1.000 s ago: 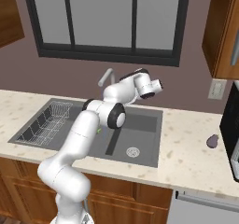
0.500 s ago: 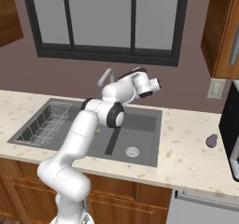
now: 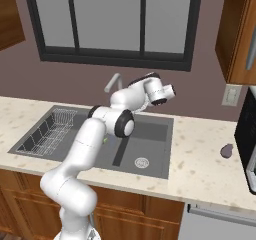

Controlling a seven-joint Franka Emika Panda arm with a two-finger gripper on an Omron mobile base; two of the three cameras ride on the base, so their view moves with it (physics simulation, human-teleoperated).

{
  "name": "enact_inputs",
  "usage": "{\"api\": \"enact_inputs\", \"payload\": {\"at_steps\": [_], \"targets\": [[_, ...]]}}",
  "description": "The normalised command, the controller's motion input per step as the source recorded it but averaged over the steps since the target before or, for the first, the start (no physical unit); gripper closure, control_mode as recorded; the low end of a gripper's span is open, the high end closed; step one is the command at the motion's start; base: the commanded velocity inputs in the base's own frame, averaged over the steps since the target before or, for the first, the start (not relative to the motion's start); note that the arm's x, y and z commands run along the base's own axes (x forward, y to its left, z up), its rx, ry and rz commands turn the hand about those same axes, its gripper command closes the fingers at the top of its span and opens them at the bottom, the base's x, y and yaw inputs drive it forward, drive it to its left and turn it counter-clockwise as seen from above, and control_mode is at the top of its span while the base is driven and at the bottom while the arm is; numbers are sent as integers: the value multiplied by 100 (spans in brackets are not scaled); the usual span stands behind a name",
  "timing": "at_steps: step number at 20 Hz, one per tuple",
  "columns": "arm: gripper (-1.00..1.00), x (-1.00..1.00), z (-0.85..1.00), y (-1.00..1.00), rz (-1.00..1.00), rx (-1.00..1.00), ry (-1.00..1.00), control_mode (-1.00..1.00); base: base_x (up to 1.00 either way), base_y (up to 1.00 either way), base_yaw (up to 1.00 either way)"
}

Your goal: Turn on the sink faucet. Then move the eggplant from the counter to the sink. Turn off the sink. Move the vegetable from the sink to the pot next to the stove. Finally move the pot to the rear right burner.

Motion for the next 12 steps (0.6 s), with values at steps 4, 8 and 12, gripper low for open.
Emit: {"api": "enact_inputs", "payload": {"at_steps": [4, 8, 12], "targets": [[-100, 2, 0, -51, 0, 0, -4, -100, 0, 0, 0], [-100, 1, 0, -49, 0, 0, -5, -100, 0, 0, 0], [-100, -16, 0, -30, 0, 0, -6, -100, 0, 0, 0]]}}
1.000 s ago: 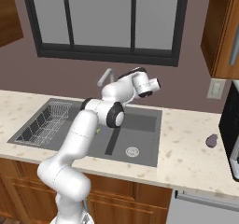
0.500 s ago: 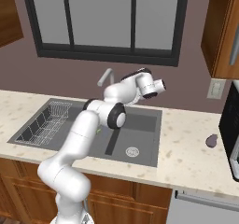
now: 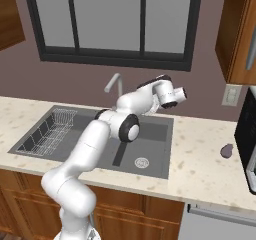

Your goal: Turn on the sink faucet. Then move the eggplant from the counter to the sink. Turn off the sink. Move the vegetable from the sink to the pot next to the stove. Finally move the pot to the rear right burner.

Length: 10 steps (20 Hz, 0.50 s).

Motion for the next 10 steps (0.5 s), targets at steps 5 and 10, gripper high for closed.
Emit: {"api": "enact_inputs", "payload": {"at_steps": [5, 10], "targets": [[-100, -69, 18, 0, -2, 0, -10, -100, 0, 0, 0], [-100, -84, 22, 0, -3, 0, -10, -100, 0, 0, 0]]}}
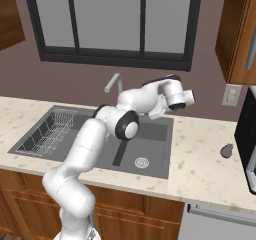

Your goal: Turn on the sink faucet. Then move the eggplant from the counter to the sink. Turn off the sink. Move the vegetable from the sink to the pot next to the stove. Finally move the pot to the rear right burner.

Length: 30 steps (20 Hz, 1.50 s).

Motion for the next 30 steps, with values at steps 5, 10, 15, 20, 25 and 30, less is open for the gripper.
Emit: {"api": "enact_inputs", "payload": {"at_steps": [5, 10, 15, 20, 25, 30], "targets": [[-100, -90, 15, 10, -3, 0, -9, -100, 0, 0, 0], [-100, -87, 14, 27, -4, 0, -7, -100, 0, 0, 0], [-100, -85, 17, 37, -5, 0, -6, -100, 0, 0, 0], [-100, -79, 23, 47, -8, 0, -4, -100, 0, 0, 0], [-100, -74, 24, 49, -9, 0, -2, -100, 0, 0, 0], [-100, -65, 29, 59, -11, 0, 0, -100, 0, 0, 0]]}}
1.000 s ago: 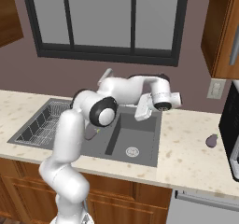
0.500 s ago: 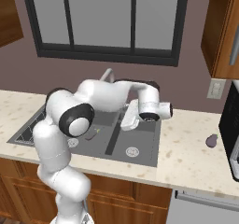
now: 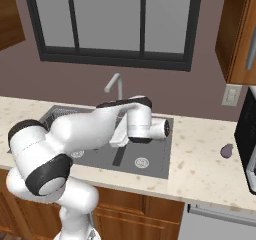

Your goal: Turn on the sink faucet. Then move the eggplant from the counter to the sink. Turn off the sink. Move the vegetable from the sink to the pot next to the stove. Finally move the pot to the rear right burner.

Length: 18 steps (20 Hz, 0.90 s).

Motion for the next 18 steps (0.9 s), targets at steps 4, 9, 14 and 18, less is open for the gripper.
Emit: {"api": "enact_inputs", "payload": {"at_steps": [4, 9, 14, 18], "targets": [[-100, -46, 35, 68, -14, 0, 0, -100, 0, 0, 0], [-100, -28, 46, 71, -17, 0, 1, -100, 0, 0, 0], [-100, -16, 47, 73, -19, 0, 6, -100, 0, 0, 0], [-100, -2, 44, 76, -23, -2, 13, -100, 0, 0, 0]]}}
